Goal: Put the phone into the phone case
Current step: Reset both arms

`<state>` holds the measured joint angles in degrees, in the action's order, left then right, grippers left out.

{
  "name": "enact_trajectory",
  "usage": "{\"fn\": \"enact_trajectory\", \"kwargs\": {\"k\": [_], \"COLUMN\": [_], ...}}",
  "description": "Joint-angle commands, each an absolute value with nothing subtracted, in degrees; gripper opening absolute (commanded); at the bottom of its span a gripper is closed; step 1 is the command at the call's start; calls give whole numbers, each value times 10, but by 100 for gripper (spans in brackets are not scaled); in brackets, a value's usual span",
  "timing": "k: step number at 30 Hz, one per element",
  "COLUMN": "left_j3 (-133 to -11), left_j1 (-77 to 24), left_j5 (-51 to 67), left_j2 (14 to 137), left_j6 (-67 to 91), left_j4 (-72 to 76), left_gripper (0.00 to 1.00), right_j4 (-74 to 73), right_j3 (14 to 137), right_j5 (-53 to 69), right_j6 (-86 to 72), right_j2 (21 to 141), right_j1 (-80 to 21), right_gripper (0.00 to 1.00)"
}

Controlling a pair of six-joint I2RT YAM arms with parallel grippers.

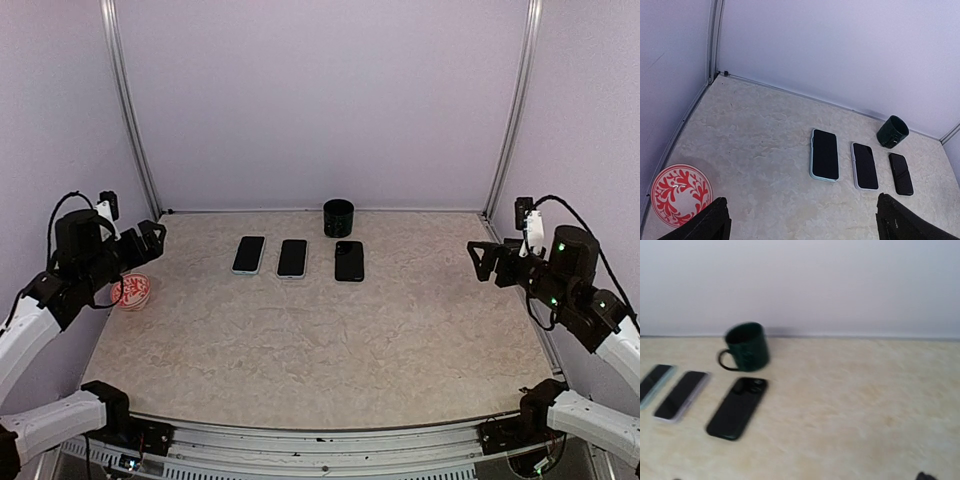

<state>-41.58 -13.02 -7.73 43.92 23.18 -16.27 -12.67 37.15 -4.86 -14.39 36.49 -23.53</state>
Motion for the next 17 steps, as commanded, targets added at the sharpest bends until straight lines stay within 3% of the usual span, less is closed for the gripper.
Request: {"fn": "enact_trajectory", "kwargs": {"k": [1, 5, 17], "left_j3": [-384, -367, -358], "left_j1": [-119, -75, -69], "left_j5": [-78, -26, -55], "left_j2": [435, 440, 434], "left_j6": [204, 221, 222], "left_j4": [-124, -101, -110], "left_gripper": [99, 99, 99], "right_j4": [-159, -143, -120], "right_j3": [354, 343, 302], "right_j5": [-115, -145, -160], "right_j6": [-136, -136, -139], "right_j2": [340, 320, 258], "right_j1": [-241, -241, -241], "right_gripper": [99, 99, 99]}}
